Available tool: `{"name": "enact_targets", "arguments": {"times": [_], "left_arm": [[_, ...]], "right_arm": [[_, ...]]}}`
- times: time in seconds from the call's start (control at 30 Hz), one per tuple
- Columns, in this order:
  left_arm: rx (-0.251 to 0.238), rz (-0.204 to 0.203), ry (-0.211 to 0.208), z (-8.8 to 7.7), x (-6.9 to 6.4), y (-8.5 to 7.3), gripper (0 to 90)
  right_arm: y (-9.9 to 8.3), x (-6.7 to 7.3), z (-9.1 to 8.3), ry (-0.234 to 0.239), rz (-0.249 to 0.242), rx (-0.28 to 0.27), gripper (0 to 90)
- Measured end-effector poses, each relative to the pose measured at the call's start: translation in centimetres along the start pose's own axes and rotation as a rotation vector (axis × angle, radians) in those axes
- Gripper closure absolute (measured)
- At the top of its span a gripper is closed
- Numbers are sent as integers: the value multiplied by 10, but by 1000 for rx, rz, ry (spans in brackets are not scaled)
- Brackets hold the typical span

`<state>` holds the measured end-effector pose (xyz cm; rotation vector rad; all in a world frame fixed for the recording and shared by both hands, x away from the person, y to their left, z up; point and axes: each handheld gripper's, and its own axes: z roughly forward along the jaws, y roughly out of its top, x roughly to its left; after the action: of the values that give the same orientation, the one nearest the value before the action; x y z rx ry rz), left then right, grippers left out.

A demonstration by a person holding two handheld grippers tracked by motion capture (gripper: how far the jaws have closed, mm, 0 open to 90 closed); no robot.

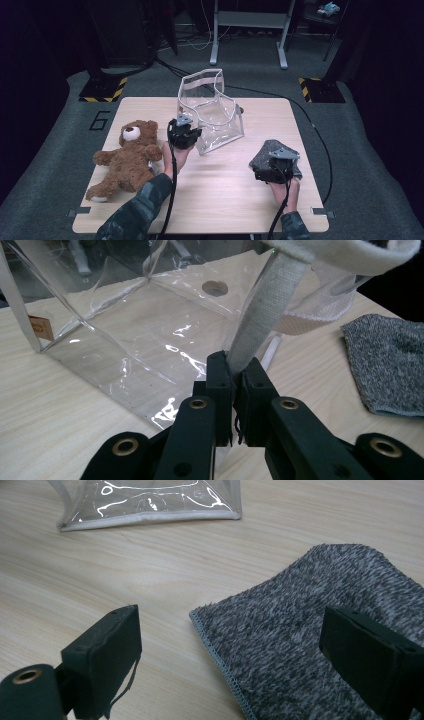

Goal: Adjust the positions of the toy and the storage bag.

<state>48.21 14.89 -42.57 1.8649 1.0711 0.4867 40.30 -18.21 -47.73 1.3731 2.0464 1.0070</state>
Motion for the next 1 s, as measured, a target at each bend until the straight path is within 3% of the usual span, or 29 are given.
{"name": "enact_targets", "arguments": {"times": [0.5,0.83,0.9,1.0], "left_arm": [[-16,-7,-29,-6,-22,-9,847],[-29,-25,-54,-2,-42,-11,840],[-21,-15,-69,-1,-45,-10,786],[-2,-14,-74,-2,-44,-9,593]], "right_arm": [[17,3,-7,4,-25,-18,96],[44,7,-15,17,-55,-52,100],[54,9,-17,28,-54,-60,100],[61,10,-19,28,-57,-64,100]]}}
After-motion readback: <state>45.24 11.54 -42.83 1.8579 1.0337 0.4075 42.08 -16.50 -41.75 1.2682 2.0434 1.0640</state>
